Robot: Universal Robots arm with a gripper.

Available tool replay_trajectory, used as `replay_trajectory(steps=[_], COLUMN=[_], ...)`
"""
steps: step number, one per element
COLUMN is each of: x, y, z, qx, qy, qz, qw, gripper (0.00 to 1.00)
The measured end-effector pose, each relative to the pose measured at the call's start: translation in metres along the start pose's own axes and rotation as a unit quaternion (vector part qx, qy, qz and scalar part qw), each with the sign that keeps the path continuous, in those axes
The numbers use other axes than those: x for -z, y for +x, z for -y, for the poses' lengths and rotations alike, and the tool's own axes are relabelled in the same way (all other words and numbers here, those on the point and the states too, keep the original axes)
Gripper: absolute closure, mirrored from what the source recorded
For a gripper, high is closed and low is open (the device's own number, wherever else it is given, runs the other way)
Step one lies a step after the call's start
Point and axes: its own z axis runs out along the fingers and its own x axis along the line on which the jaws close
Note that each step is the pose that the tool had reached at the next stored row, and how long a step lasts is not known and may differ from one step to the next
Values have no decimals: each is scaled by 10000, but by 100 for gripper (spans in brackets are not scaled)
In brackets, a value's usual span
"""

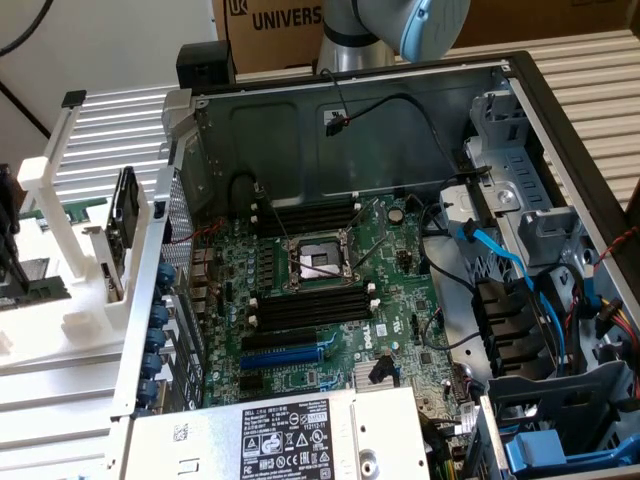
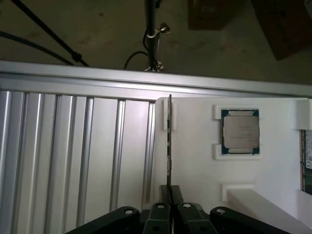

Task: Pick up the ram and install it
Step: 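Pick up the ram and move it above insertion slot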

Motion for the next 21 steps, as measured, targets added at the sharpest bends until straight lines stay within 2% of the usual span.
replay_trajectory(steps=[6,12,18,21], x=[182,189,439,576], y=[-2,-4,-21,-23], z=[-8,-8,-11,14], qx=[-22,-23,-24,-24], qy=[-2,-1,-4,-4], qz=[-42,-44,-69,-72], qw=[10000,10000,10000,10000], gripper=[88,88,88,88])
